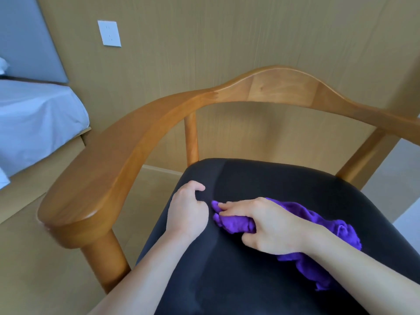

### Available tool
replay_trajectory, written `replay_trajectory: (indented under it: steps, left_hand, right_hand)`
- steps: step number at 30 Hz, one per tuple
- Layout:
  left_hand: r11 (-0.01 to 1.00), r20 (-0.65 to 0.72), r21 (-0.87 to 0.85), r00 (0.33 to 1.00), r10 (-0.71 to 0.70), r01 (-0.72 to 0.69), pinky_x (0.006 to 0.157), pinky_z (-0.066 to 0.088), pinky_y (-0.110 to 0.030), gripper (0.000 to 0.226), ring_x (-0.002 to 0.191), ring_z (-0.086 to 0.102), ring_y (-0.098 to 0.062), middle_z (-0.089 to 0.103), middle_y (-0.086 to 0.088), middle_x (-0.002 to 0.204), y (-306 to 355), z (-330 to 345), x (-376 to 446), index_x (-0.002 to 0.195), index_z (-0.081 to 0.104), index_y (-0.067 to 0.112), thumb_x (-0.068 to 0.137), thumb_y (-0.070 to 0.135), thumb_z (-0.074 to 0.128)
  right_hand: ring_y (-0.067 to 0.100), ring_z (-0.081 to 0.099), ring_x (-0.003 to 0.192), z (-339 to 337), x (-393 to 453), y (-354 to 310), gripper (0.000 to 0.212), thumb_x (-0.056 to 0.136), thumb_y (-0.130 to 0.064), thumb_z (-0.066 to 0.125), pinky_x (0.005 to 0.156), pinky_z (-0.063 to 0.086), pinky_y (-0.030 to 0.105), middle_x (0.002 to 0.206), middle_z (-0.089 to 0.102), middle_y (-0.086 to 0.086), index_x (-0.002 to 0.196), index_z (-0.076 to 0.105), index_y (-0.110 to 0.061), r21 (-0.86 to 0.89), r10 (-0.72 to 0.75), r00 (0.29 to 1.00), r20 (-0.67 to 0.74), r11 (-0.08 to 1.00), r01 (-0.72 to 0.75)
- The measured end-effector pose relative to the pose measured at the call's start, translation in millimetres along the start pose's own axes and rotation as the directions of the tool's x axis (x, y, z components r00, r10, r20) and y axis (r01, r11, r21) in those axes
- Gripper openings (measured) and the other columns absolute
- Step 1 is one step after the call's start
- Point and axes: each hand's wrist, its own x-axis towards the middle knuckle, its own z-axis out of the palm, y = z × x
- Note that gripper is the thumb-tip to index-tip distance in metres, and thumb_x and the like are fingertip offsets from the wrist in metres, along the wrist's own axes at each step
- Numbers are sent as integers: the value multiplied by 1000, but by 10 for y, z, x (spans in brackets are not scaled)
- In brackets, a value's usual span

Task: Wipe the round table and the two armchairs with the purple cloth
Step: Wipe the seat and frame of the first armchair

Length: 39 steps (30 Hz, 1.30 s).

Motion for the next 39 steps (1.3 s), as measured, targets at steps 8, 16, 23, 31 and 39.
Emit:
replay_trajectory:
  steps: [8, 16, 23, 31, 39]
  left_hand:
    - [950, 1, 301, 996, 91, -87, 119, 28, -32, 60, 146, 28, -10, 39, 11, 155, -127, -15, -388, 141, 49, 29, 86, 5, 42]
    - [960, -26, 266, 995, 94, -83, 116, 31, -30, 60, 141, 33, -8, 45, 13, 149, -124, -9, -375, 132, 55, 28, 81, 0, 41]
    - [951, -10, 298, 996, 92, -85, 117, 28, -30, 58, 141, 31, -7, 43, 14, 150, -116, 3, -402, 132, 53, 31, 82, 4, 42]
    - [956, -38, 281, 994, 101, -87, 117, 18, -21, 55, 144, 26, -5, 40, 15, 152, -57, -17, -405, 135, 51, 31, 86, 6, 41]
    - [959, -29, 269, 994, 104, -92, 117, 18, -21, 54, 143, 27, -6, 42, 13, 151, -89, -26, -408, 132, 53, 28, 83, 7, 41]
  right_hand:
    - [13, 63, 73, -296, 525, 353, 25, 74, -23, 59, 73, 49, 18, 80, 71, -4, 94, 73, -20, 278, 275, 838, -472, 948, -155]
    - [23, 58, 76, -264, 1388, 637, 15, 85, -25, 59, 63, 43, 30, 72, 62, -2, 72, 58, -18, 111, 438, 815, -379, 896, -430]
    - [7, 66, 92, -125, 875, 387, 26, 75, -17, 64, 85, 51, 25, 93, 74, -16, 97, 76, -26, 5, 65, 978, -200, 998, -65]
    - [29, 57, 73, -381, 1714, 728, 17, 84, -24, 61, 63, 42, 30, 80, 63, 7, 73, 58, -12, 145, 483, 720, -499, 865, -480]
    - [12, 63, 91, -120, 1377, 438, 30, 71, -15, 60, 74, 49, 26, 91, 71, -14, 97, 72, -26, -28, 128, 952, -280, 990, -141]
